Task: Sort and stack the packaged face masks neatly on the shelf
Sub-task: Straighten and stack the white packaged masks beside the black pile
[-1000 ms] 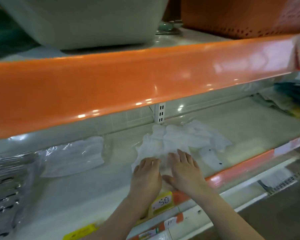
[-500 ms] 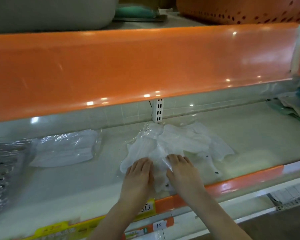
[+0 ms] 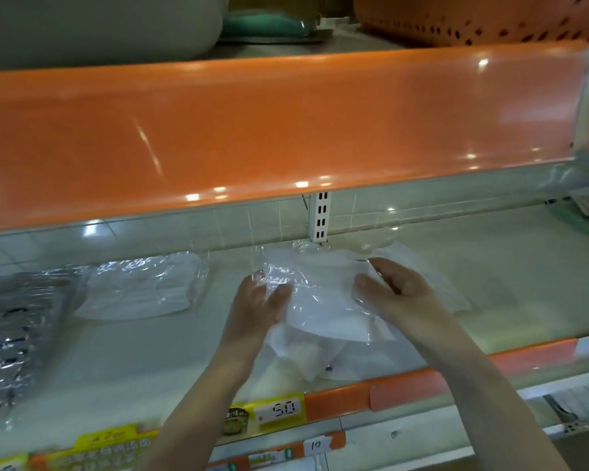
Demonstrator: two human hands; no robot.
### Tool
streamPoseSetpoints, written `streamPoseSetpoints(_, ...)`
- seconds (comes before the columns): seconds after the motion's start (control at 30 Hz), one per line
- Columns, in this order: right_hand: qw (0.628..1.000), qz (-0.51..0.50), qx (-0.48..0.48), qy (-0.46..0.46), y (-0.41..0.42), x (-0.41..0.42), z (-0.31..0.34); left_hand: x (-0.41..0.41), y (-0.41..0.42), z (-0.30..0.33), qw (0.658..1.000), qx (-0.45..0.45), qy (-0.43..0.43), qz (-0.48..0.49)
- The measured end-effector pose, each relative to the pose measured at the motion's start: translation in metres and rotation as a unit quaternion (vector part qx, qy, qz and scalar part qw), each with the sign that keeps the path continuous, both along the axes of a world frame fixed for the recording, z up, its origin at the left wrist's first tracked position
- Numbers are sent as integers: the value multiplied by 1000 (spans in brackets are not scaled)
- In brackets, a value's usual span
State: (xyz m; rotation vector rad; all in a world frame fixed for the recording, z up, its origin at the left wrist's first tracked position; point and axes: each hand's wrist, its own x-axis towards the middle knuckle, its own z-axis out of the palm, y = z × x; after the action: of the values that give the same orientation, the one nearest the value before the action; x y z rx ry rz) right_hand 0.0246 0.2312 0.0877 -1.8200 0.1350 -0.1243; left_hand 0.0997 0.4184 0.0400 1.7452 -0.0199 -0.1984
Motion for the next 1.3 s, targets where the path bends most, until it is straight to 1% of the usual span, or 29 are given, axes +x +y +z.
streamPoseSetpoints(0.1,997,-18,-70,5,0,6,-4,1,16,5,993,-114,21,-10)
streamPoseSetpoints(0.13,996,-30,-84,-2,0,8,-7,1,21,6,991,-132,25,-5)
streamPoseSetpoints(0.23,993,-93,-59,-47,6,12,-18,0,32,8,992,-121,13,33)
streamPoseSetpoints(0.27,990,-111,-64,-63,9,14,-23,-1,34,7,993,-114,11,41)
streamPoseSetpoints(0.3,981,-132,-113,-91,12,14,-28,-1,38,5,992,-111,14,52)
streamPoseSetpoints(0.33,960,-143,-200,-135,16,15,-33,-1,42,1,992,-111,21,64)
streamPoseSetpoints(0.37,929,-134,-295,-181,20,17,-38,-1,47,-1,990,-113,28,78)
streamPoseSetpoints(0.4,895,-103,-375,-219,26,18,-45,-2,51,-3,988,-118,37,92)
streamPoseSetpoints(0.43,869,-59,-429,-240,33,18,-52,-2,56,-5,985,-128,45,105)
streamPoseSetpoints(0.5,850,20,-471,-233,50,18,-67,-2,66,-10,979,-147,59,126)
streamPoseSetpoints(0.53,846,38,-483,-225,58,19,-74,-3,71,-9,978,-150,65,129)
streamPoseSetpoints(0.63,834,22,-498,-236,79,27,-92,-3,87,-13,981,-123,72,132)
streamPoseSetpoints(0.67,834,4,-493,-250,84,31,-95,-2,91,-14,983,-108,70,134)
streamPoseSetpoints(0.7,833,-12,-488,-261,90,35,-98,-1,98,-17,986,-69,55,140)
streamPoseSetpoints(0.73,832,-28,-484,-270,94,39,-98,0,105,-21,989,13,21,146)
streamPoseSetpoints(0.77,830,-34,-482,-277,98,42,-98,1,112,-27,982,129,-33,137)
streamPoseSetpoints(0.8,830,-34,-481,-281,103,44,-95,0,119,-30,958,239,-95,124)
streamPoseSetpoints(0.83,829,-29,-479,-286,107,47,-91,-3,126,-30,930,306,-166,115)
streamPoseSetpoints(0.9,833,-20,-469,-291,117,53,-79,-8,137,-25,884,351,-299,73)
streamPoseSetpoints(0.93,836,-22,-465,-292,122,58,-73,-9,142,-23,857,373,-352,51)
streamPoseSetpoints(1.0,832,-34,-463,-302,135,68,-64,-5,154,-23,808,410,-424,19)
streamPoseSetpoints(1.03,827,-41,-465,-313,143,74,-61,-1,160,-22,792,417,-445,22)
streamPoseSetpoints(1.07,822,-49,-463,-327,152,80,-58,4,165,-21,784,419,-457,35)
streamPoseSetpoints(1.17,811,-63,-445,-374,180,97,-48,24,181,-15,775,416,-467,95)
streamPoseSetpoints(1.2,811,-67,-437,-383,190,102,-46,32,187,-13,765,424,-472,110)
streamPoseSetpoints(1.27,816,-76,-423,-386,208,114,-46,47,199,-8,755,438,-474,117)
streamPoseSetpoints(1.3,821,-77,-422,-377,217,120,-48,54,205,-7,756,439,-472,109)
